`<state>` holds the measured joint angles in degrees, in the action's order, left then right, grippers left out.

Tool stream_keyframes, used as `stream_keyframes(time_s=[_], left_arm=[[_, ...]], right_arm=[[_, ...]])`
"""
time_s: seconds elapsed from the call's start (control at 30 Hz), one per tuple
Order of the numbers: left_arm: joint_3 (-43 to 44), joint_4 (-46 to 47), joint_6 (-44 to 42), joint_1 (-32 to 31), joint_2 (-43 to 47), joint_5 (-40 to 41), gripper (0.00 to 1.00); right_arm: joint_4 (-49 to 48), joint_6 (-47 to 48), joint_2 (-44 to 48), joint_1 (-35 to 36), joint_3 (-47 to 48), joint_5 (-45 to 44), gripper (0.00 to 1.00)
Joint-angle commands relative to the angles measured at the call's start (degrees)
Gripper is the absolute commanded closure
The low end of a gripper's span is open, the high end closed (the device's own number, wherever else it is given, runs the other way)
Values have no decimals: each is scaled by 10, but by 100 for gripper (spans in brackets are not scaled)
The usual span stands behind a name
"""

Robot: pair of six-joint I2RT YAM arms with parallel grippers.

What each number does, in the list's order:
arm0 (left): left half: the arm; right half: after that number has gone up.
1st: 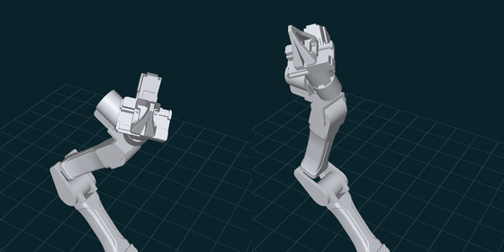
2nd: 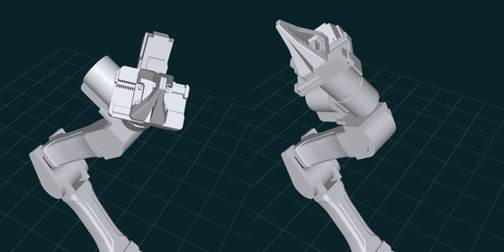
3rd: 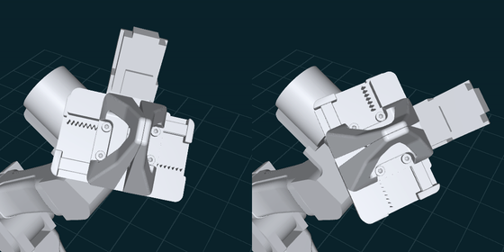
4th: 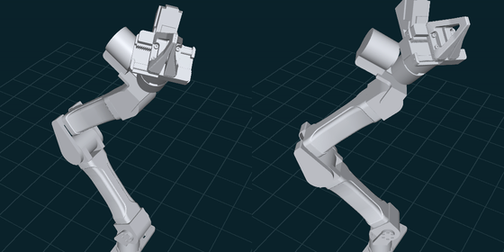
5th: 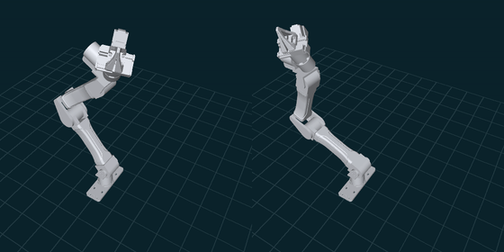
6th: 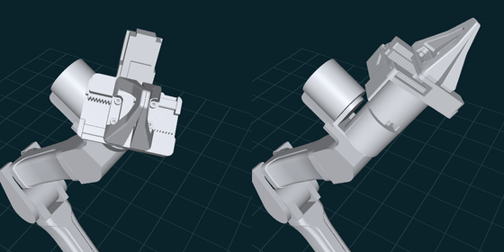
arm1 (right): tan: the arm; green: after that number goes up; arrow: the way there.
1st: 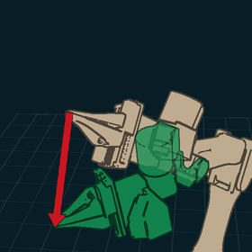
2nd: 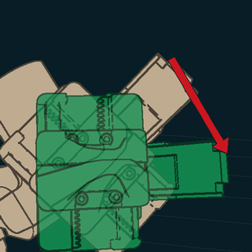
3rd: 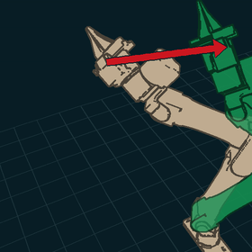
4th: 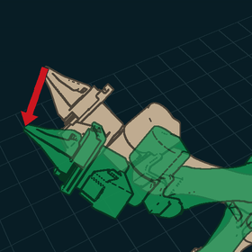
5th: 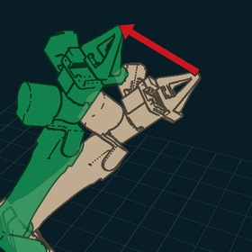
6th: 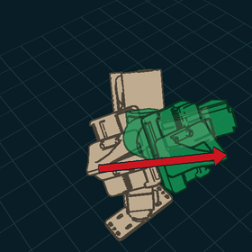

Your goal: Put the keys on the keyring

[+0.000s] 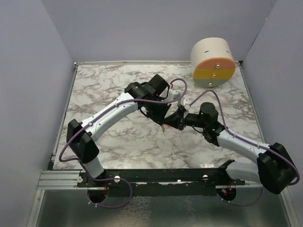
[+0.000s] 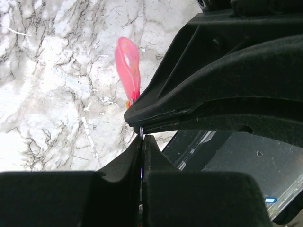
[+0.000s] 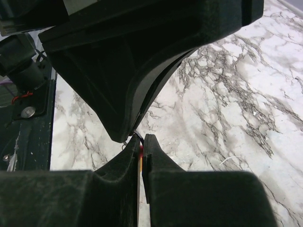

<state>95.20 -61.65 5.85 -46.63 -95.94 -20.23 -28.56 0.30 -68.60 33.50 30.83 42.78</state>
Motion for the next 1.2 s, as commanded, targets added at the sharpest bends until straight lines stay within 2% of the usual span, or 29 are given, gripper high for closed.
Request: stream_keyframes(time_s=[0.0, 0.23, 0.5, 0.67, 0.83, 0.93, 1.17], left_arm=[[4, 36, 12, -12, 28, 25, 95], [-30, 101, 29, -13, 70, 71, 85], [-103, 198, 50, -13, 172, 171, 81], [-240, 363, 77, -13, 297, 230, 76], [-429, 603, 75, -13, 417, 245, 60], [-492, 709, 48, -12, 432, 216, 60], [-562, 838, 3, -13, 408, 139, 59]], right_arm=[[-23, 2, 11, 1, 8, -42, 99], [-24, -2, 16, 2, 4, -67, 99], [-26, -8, 25, 2, -1, -106, 99], [-44, -15, 44, 1, -17, -123, 99], [-72, -35, 69, 2, -33, -125, 99], [-77, -46, 87, 2, -37, -118, 99], [-68, -70, 110, 2, -28, -99, 99]])
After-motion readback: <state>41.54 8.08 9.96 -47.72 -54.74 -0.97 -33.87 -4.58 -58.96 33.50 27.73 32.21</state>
